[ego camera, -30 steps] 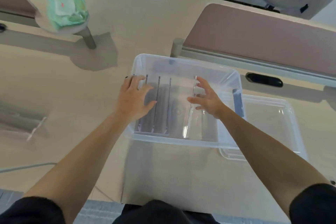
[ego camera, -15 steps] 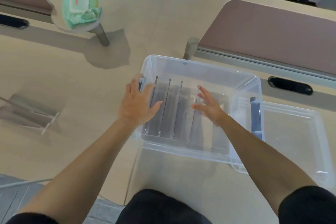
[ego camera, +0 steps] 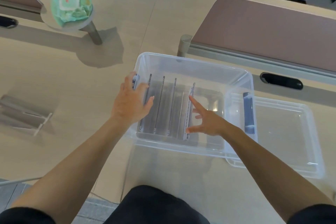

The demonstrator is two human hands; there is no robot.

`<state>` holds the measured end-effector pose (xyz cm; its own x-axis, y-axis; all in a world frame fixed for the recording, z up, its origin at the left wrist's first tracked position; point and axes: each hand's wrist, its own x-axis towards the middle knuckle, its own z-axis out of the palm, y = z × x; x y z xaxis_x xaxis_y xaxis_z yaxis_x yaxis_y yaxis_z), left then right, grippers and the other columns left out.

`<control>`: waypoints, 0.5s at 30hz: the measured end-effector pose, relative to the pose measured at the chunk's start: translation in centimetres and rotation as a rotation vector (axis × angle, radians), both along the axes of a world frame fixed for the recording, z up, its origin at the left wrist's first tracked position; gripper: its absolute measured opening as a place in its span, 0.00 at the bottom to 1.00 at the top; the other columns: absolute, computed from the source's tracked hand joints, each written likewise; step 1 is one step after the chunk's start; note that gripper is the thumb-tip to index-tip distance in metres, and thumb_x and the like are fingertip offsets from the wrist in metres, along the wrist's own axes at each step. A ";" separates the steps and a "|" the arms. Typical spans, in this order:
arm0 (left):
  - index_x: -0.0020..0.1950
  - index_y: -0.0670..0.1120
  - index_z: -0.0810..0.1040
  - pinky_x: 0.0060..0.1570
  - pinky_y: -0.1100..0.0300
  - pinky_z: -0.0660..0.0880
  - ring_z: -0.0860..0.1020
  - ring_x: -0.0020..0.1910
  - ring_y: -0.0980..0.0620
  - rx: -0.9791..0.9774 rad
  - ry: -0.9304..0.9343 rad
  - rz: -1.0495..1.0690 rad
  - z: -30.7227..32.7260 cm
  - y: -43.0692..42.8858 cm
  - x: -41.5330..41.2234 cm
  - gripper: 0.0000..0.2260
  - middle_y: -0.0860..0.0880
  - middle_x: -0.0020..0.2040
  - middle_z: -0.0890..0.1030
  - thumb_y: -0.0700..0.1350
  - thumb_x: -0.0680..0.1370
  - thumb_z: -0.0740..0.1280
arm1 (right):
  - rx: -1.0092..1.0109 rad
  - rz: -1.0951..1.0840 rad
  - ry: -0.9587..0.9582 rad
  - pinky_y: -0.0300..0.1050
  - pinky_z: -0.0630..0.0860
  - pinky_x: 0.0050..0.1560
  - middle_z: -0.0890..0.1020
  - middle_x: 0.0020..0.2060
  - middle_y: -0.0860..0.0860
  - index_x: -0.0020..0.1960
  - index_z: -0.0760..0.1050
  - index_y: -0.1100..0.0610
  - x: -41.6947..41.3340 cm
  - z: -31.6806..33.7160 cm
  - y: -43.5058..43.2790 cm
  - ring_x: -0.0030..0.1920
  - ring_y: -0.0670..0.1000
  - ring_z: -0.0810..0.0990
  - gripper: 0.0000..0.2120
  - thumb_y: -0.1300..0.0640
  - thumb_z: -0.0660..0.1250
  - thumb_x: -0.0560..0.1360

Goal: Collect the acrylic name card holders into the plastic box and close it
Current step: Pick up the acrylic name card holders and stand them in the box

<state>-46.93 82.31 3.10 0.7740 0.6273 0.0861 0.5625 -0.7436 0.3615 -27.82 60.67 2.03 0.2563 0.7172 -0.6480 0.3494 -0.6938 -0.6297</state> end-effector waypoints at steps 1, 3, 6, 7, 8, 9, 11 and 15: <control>0.59 0.49 0.77 0.46 0.47 0.79 0.73 0.60 0.41 -0.003 -0.002 0.005 0.0 0.0 0.0 0.17 0.43 0.73 0.60 0.56 0.74 0.68 | 0.012 -0.012 0.006 0.55 0.68 0.70 0.64 0.77 0.51 0.77 0.36 0.32 0.0 0.0 0.0 0.73 0.56 0.69 0.59 0.41 0.79 0.65; 0.58 0.48 0.77 0.46 0.47 0.80 0.73 0.60 0.42 -0.004 -0.002 0.009 -0.1 0.1 0.0 0.17 0.44 0.73 0.60 0.56 0.74 0.68 | 0.019 -0.020 0.016 0.54 0.69 0.70 0.64 0.77 0.51 0.76 0.34 0.31 0.0 -0.1 0.1 0.73 0.57 0.69 0.60 0.41 0.79 0.64; 0.58 0.47 0.78 0.46 0.46 0.80 0.74 0.59 0.41 0.000 -0.007 0.004 0.0 0.1 0.1 0.16 0.43 0.73 0.61 0.54 0.74 0.69 | 0.025 -0.026 0.032 0.55 0.69 0.70 0.64 0.77 0.50 0.76 0.34 0.31 0.2 -0.1 0.1 0.73 0.56 0.69 0.60 0.42 0.79 0.64; 0.58 0.47 0.78 0.45 0.46 0.80 0.74 0.59 0.41 0.001 -0.011 0.002 0.0 0.1 0.1 0.16 0.43 0.73 0.61 0.54 0.74 0.69 | 0.029 -0.024 0.033 0.56 0.70 0.71 0.65 0.77 0.50 0.76 0.35 0.30 0.2 -0.1 0.1 0.73 0.56 0.69 0.60 0.41 0.79 0.64; 0.58 0.47 0.78 0.45 0.46 0.80 0.74 0.59 0.41 0.000 -0.015 0.002 0.0 0.0 0.1 0.16 0.43 0.73 0.61 0.54 0.74 0.69 | 0.031 -0.024 0.030 0.57 0.70 0.71 0.65 0.77 0.50 0.76 0.35 0.30 0.2 -0.1 0.2 0.73 0.56 0.69 0.61 0.41 0.79 0.63; 0.58 0.46 0.78 0.45 0.46 0.80 0.74 0.59 0.41 -0.003 -0.017 0.003 0.0 0.0 0.1 0.16 0.43 0.73 0.61 0.53 0.74 0.69 | 0.029 -0.025 0.028 0.58 0.70 0.71 0.65 0.77 0.51 0.75 0.35 0.30 0.2 -0.1 0.2 0.73 0.56 0.70 0.61 0.40 0.79 0.63; 0.58 0.46 0.78 0.45 0.46 0.80 0.74 0.58 0.41 -0.008 -0.022 0.002 0.1 0.0 0.1 0.16 0.43 0.73 0.61 0.53 0.74 0.70 | 0.039 -0.029 0.041 0.59 0.70 0.70 0.64 0.77 0.51 0.74 0.35 0.28 -0.1 0.0 0.5 0.72 0.56 0.71 0.60 0.38 0.78 0.62; 0.61 0.46 0.74 0.46 0.46 0.79 0.74 0.59 0.41 -0.012 -0.028 0.011 0.1 -0.1 0.2 0.19 0.43 0.73 0.61 0.52 0.74 0.70 | 0.065 -0.028 0.060 0.61 0.70 0.70 0.63 0.78 0.50 0.74 0.34 0.27 -0.6 0.1 1.0 0.71 0.57 0.72 0.60 0.34 0.77 0.60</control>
